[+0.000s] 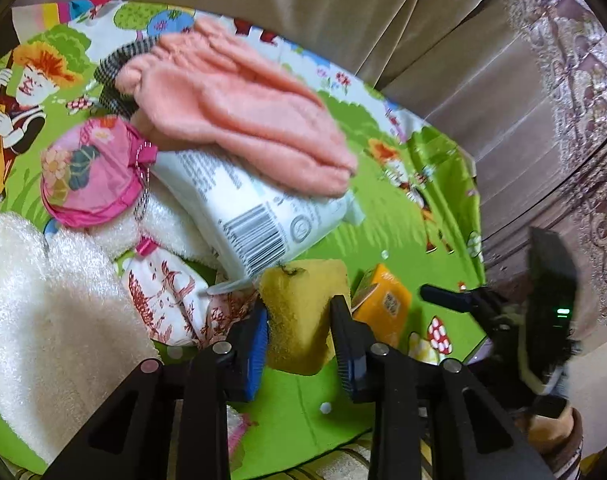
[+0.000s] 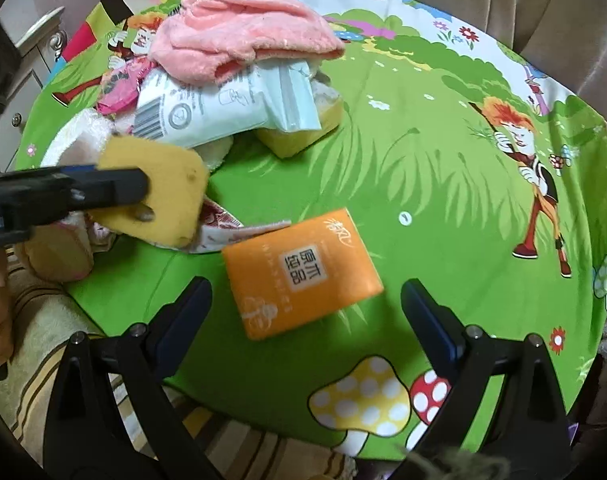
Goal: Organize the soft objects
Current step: 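Grasp the yellow sponge with the left tool while the right tool grasps the orange tissue pack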
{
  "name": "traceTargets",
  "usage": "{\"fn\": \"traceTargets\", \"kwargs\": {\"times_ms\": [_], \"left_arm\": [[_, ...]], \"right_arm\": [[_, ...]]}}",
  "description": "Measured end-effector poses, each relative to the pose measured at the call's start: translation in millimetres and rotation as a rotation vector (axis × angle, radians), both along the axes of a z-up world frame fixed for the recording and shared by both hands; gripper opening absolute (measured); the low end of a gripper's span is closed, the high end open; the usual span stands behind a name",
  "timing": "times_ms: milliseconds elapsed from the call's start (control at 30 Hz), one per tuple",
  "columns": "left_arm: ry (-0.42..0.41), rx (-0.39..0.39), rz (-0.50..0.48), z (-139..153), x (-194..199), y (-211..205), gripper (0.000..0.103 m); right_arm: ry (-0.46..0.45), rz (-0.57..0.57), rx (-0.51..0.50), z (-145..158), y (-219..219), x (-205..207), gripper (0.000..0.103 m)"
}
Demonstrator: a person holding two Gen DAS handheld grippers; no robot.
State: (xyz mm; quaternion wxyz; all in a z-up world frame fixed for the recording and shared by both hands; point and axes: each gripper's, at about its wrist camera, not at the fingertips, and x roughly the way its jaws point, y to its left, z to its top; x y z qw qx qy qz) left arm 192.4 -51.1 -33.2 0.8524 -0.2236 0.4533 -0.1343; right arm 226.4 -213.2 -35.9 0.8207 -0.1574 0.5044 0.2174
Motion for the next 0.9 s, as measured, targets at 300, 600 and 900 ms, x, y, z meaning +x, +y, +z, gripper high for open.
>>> {"fn": "traceTargets", "kwargs": {"times_ms": [300, 600, 900], "left_arm": [[-0.064, -0.013, 0.005, 12.1, -8.7, 1.9, 0.031], [-0.083, -0.021, 0.019, 17.3, -14.3, 5.7, 0.031], [-0.083, -0.064, 0.000, 23.6, -24.1, -2.3, 0.031]], "right_arm": [[0.049, -0.013, 0.020, -17.9, -1.9, 15.2, 0.088], [0.013, -0.104, 0.026, -11.7, -13.7, 2.4, 0.084], [-0.044, -0.264, 0.049, 13.4, -49.1, -25.8, 0.084]]}}
